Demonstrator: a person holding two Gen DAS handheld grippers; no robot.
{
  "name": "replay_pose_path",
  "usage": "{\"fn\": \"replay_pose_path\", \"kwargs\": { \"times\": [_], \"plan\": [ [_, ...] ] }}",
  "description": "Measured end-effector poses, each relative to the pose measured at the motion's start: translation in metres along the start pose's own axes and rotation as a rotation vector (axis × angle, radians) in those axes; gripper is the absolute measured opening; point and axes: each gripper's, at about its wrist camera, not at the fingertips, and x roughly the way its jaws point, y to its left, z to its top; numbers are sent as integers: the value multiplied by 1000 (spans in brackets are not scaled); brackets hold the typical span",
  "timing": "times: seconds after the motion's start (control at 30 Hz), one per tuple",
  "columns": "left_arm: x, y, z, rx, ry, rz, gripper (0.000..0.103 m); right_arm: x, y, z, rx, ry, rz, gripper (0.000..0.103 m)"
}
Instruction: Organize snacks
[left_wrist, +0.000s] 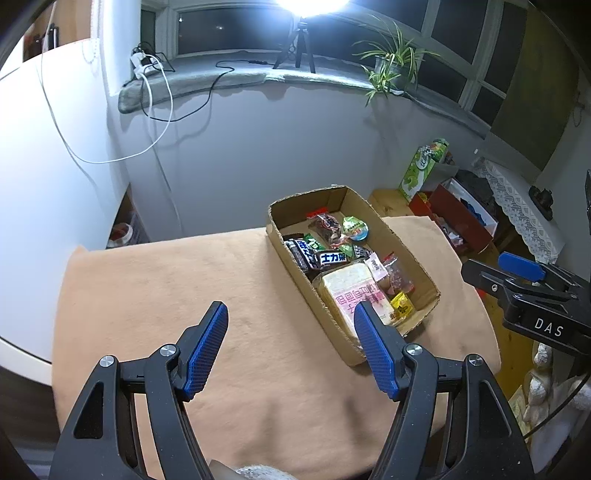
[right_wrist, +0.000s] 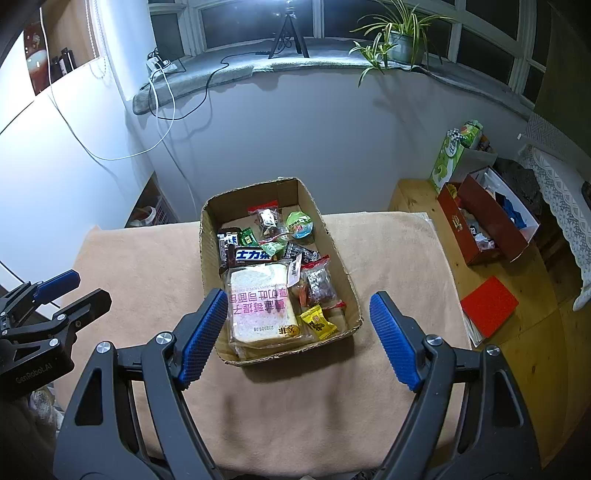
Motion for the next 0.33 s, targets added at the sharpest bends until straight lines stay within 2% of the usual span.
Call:
{"fn": "replay_pose_path", "kwargs": {
  "times": [0.33],
  "plan": [
    [-1, 0, -2, 24, -20, 15, 71, 3, -5, -2, 6, 1, -9, 82]
  ]
}}
